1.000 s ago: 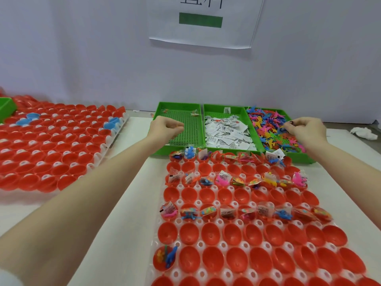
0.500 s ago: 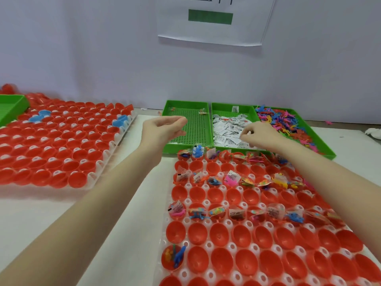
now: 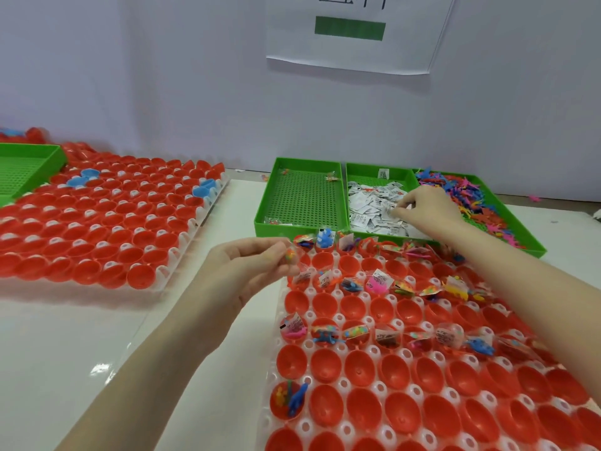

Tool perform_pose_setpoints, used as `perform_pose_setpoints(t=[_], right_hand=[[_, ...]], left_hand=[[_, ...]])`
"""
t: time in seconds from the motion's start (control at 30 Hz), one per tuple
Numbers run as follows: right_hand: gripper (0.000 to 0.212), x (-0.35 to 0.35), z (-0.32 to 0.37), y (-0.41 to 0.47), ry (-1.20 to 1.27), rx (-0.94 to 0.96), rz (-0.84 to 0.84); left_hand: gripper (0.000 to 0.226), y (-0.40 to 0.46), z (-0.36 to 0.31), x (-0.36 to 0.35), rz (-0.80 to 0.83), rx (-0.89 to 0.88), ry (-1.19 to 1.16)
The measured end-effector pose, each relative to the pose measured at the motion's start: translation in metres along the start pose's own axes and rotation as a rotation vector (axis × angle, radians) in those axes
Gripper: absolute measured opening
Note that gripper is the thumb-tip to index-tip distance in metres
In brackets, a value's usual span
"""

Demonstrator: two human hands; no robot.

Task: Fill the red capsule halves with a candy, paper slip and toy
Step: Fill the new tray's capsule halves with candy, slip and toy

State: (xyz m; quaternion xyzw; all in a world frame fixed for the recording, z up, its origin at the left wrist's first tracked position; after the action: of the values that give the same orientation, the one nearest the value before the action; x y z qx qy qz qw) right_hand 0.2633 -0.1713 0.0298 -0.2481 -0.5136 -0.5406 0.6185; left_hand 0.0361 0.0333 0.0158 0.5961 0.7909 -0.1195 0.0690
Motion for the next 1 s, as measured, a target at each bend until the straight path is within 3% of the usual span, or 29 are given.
perform_pose_setpoints(t=[0.07,0.2,0.27,0.37,0.47,0.63,0.77,0.8,0.87,1.0], right_hand=[[0.022,0.012,-0.003,-0.003,0.128,-0.034,-0.092],[0.016,0.034,0.001,-0.02,0.643,-0.191,-0.185],[0.01,0.036,0.023,-0.037,0.817,-0.203,-0.027],[0.017,0.039,0.08,-0.082,1.02,-0.053,0.305],[0.011,0.043,0.121,-0.136,1.055,0.073,0.461],[0.016,0.052,0.121,-0.165,0.932,0.105,0.185],[0.015,0.054,0.122,-0.183,0.896,0.105,0.129],[0.013,0.054,0.124,-0.186,0.899,0.101,0.147],[0.029,0.043,0.123,-0.191,0.978,0.02,0.274],[0.05,0.027,0.127,-0.205,1.394,-0.197,0.611]], left_hand=[[0.012,-0.004,0.005,-0.001,0.008,0.01,0.007],[0.024,-0.01,0.008,-0.004,-0.019,-0.01,0.046],[0.028,-0.012,0.007,-0.009,-0.042,-0.033,0.055],[0.024,-0.018,0.005,-0.022,-0.026,-0.054,0.054],[0.014,-0.028,0.007,-0.036,0.01,-0.036,-0.032],[0.029,-0.051,0.011,-0.051,0.088,-0.006,-0.16],[0.027,-0.062,0.009,-0.052,0.047,-0.095,-0.017],[0.021,-0.062,0.008,-0.051,0.024,-0.118,0.004],[0.015,-0.063,0.007,-0.045,-0.029,-0.137,0.026],[0.012,-0.066,0.011,-0.046,0.007,-0.103,0.063]])
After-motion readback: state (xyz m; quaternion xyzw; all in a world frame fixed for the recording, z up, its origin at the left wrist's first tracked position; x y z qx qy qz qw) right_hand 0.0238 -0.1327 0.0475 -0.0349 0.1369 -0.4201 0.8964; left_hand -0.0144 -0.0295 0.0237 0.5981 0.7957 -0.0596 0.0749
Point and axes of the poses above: each hand's wrist, its own y-axis towards the middle knuckle, its own x-axis out of the back of the hand, z = x × y, the point moved 9 cm from there along y, towards the middle knuckle, and after that the axes turned 2 degrees about y, right-handed, at the moved point
